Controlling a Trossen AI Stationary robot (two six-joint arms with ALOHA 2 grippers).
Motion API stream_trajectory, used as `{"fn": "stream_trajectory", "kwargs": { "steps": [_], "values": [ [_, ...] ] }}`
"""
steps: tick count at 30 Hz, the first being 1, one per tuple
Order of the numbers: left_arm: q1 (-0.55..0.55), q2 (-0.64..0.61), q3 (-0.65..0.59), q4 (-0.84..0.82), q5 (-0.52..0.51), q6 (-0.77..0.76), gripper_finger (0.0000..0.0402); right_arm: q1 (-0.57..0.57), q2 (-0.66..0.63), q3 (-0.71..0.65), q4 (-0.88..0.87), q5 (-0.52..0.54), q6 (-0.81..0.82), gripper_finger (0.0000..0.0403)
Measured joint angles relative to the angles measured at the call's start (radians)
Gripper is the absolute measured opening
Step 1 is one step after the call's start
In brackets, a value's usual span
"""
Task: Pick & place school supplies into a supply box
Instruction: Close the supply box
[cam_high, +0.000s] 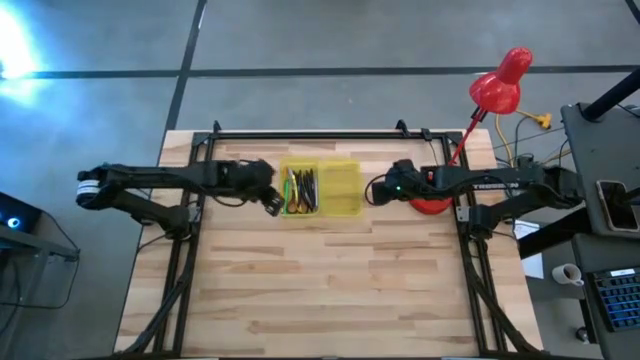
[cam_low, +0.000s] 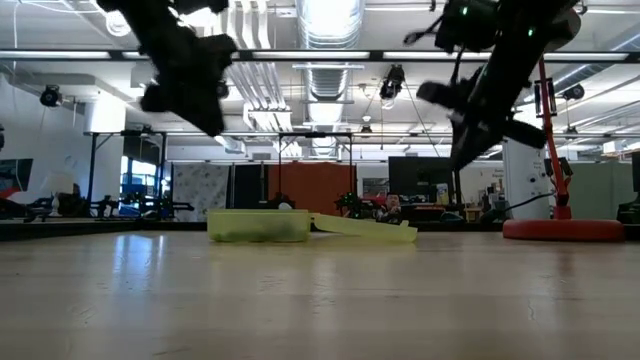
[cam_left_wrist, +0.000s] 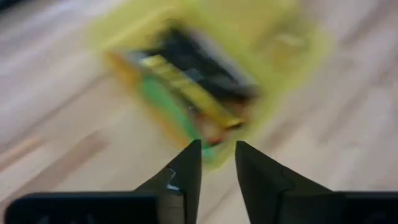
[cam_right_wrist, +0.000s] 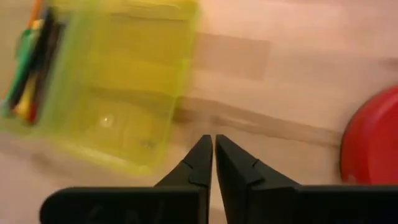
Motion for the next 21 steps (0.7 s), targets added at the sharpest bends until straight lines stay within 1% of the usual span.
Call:
{"fn": "stream_trajectory", "kwargs": {
  "steps": [2,5,7,9,12,16,21],
  "values": [
    [0.019,0.036,-0.020,0.119,0.071,0.044,0.0066,-0.002,0.025,-0.027,0.046,-0.005,0.041,0.0012],
    [0.050,0.100,-0.025,0.240,0.100,0.101,0.0037,0.001,0.073,-0.039,0.090,-0.030,0.075,0.0012],
    [0.079,0.144,-0.025,0.267,0.130,0.136,0.0016,0.004,0.117,-0.040,0.108,-0.046,0.078,0.0012],
    [0.100,0.195,-0.025,0.265,0.146,0.165,0.0004,0.003,0.160,-0.040,0.137,-0.071,0.079,0.0013],
    [0.124,0.266,-0.026,0.263,0.158,0.193,0.0005,0.005,0.227,-0.040,0.174,-0.086,0.103,0.0013],
    [0.142,0.320,-0.026,0.290,0.168,0.215,0.0006,-0.006,0.295,-0.040,0.228,-0.093,0.155,0.0013],
    [0.145,0.357,-0.026,0.312,0.184,0.256,0.0006,-0.067,0.373,-0.041,0.320,-0.139,0.176,0.0013]
  ]
}}
